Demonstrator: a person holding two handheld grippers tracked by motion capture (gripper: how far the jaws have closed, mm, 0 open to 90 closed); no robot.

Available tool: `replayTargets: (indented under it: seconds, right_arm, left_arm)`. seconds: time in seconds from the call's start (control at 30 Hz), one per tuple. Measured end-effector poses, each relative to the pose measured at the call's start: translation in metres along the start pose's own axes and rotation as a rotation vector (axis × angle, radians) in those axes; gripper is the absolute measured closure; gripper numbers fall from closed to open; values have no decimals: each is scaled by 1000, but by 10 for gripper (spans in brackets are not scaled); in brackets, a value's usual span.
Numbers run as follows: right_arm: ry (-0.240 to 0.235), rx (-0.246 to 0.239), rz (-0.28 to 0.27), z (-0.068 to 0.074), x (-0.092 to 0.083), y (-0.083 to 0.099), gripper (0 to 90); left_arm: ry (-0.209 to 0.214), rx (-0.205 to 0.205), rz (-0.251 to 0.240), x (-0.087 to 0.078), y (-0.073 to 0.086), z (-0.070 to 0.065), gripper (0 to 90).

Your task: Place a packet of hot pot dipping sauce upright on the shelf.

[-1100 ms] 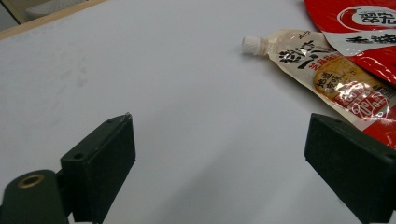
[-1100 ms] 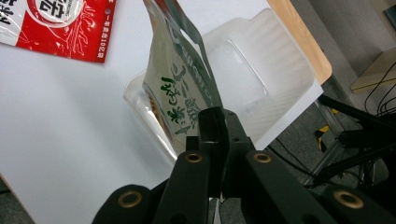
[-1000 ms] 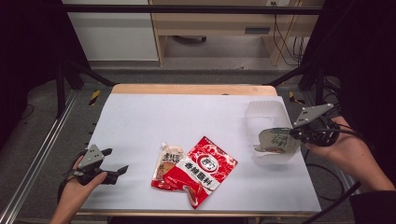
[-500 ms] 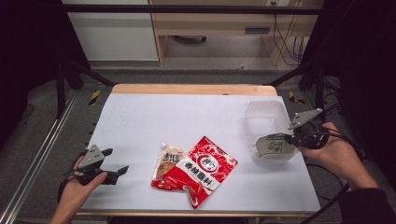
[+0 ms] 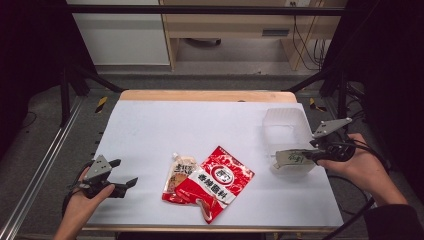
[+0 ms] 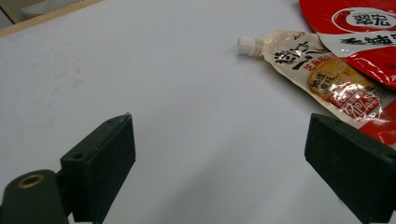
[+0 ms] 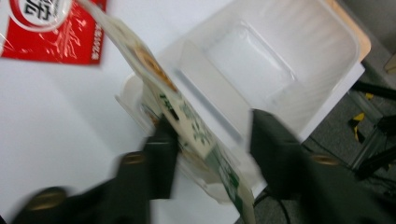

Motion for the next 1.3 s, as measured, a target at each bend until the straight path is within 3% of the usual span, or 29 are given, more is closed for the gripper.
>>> replayTargets:
  seconds: [0.07, 0.17, 0.3, 0.7, 0.83, 1.3]
  right_arm:
    - [19, -25, -24, 7, -3, -7, 323]
    - [22, -62, -45, 22, -7, -20, 231]
    - [10, -72, -54, 37, -3, -31, 177]
    - [-24, -93, -122, 66, 4, -66, 123]
    - [-46, -121, -158, 83, 6, -83, 103]
    - [-83, -175, -216, 132, 23, -108, 134]
  left_arm:
    - [0, 0, 2, 0, 0, 0, 86]
    - [1, 1, 4, 0, 0, -1, 86]
    - [-1, 3, 6, 1, 1, -1, 85]
    - [-3, 6, 15, 1, 1, -1, 80]
    - [-8, 6, 20, 1, 2, 0, 76]
    - [-4, 20, 34, 1, 2, -1, 71]
Point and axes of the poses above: each handheld gripper's, and its own axes: x roughly forward along the jaws, y roughly out of its underside, z roughly to its left, the point moved 4 cm from there along x, roughly forward along the jaws, and after that the axes turned 4 degrees about -z, right-handed, at the moved point
